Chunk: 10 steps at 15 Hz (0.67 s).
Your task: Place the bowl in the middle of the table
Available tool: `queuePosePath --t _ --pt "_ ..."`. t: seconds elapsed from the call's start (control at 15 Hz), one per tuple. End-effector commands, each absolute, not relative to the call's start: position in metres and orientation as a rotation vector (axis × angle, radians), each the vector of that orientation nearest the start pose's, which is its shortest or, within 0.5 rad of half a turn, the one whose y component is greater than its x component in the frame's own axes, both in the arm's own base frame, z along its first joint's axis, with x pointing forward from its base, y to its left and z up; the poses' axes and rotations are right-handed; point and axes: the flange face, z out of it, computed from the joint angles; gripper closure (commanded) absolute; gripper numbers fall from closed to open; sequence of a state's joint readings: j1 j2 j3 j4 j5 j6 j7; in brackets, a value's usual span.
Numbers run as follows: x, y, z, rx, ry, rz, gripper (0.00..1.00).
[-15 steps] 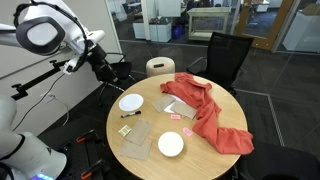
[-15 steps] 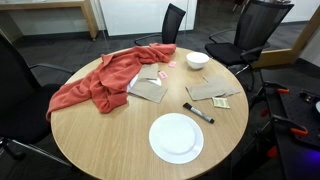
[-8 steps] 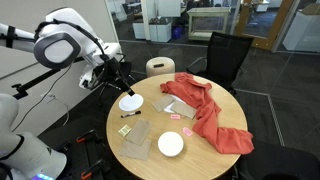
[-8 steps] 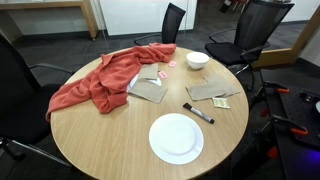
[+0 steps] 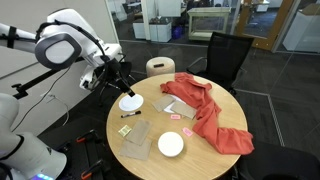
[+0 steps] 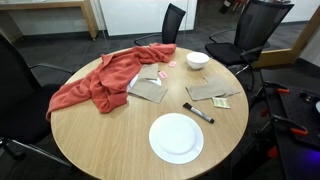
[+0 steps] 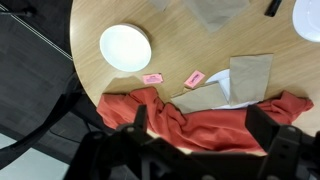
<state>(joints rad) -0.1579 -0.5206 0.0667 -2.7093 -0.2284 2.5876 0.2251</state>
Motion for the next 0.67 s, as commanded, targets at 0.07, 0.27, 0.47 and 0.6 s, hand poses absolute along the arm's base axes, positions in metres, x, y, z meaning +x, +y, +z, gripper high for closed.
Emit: queuePosePath --t 0.07,0.27,0.47,0.6 --pt "0.414 -0.059 0.401 -3.231 0.372 -0.618 0.00" --pt "0.424 -0.080 0.375 -3.216 0.451 -0.572 0.00" --pt "0.437 -0.096 0.347 -3.200 0.512 -0.547 0.00" --pt "0.446 -0.105 0.329 -3.198 0.535 -0.540 0.00"
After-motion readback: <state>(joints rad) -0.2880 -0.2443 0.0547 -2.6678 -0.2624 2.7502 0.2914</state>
